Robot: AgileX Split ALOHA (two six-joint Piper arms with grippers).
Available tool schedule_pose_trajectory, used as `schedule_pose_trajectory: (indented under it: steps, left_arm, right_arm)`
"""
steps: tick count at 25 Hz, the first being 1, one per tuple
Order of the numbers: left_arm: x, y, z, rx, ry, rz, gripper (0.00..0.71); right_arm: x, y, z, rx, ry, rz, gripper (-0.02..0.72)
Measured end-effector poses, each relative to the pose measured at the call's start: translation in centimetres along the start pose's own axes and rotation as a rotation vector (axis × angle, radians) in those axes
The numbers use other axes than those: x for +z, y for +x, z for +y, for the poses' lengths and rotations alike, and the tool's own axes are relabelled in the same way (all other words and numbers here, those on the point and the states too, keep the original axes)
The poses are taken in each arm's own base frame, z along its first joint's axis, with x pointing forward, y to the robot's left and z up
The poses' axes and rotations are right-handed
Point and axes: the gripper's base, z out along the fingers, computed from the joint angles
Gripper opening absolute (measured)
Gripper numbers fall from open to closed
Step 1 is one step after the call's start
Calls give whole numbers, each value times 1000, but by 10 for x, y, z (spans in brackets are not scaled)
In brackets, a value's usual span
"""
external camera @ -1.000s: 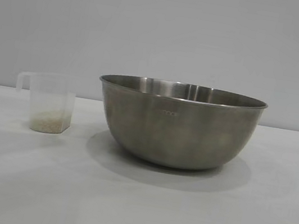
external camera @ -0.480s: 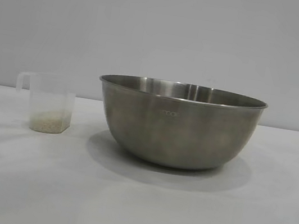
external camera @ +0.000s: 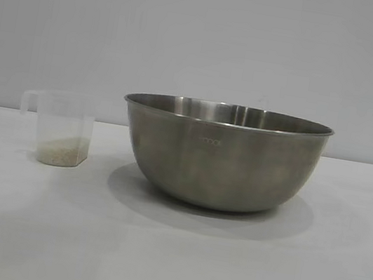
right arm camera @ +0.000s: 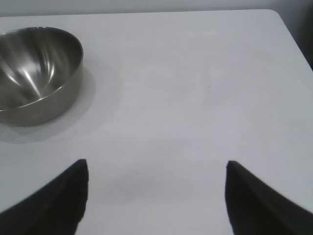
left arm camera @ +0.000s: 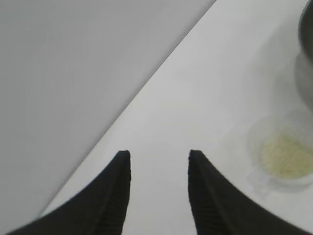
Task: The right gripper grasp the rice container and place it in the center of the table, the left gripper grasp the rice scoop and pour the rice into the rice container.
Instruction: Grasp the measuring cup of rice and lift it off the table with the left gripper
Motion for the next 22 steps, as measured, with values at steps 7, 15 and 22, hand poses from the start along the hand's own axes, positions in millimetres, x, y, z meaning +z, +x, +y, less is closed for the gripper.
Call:
schedule_pose_trajectory:
  steps: [7,15,22]
  left_arm:
    - [-5,24,17,-837,-291,176,249]
    - [-2,19,-9,-1210,-91,196,249]
    - [-6,8,-73,-1201,417,80,249]
  right_arm:
    - [0,0,0,0,0,0,532]
    - [0,0,0,0,0,0,532]
    - [0,0,0,0,0,0,532]
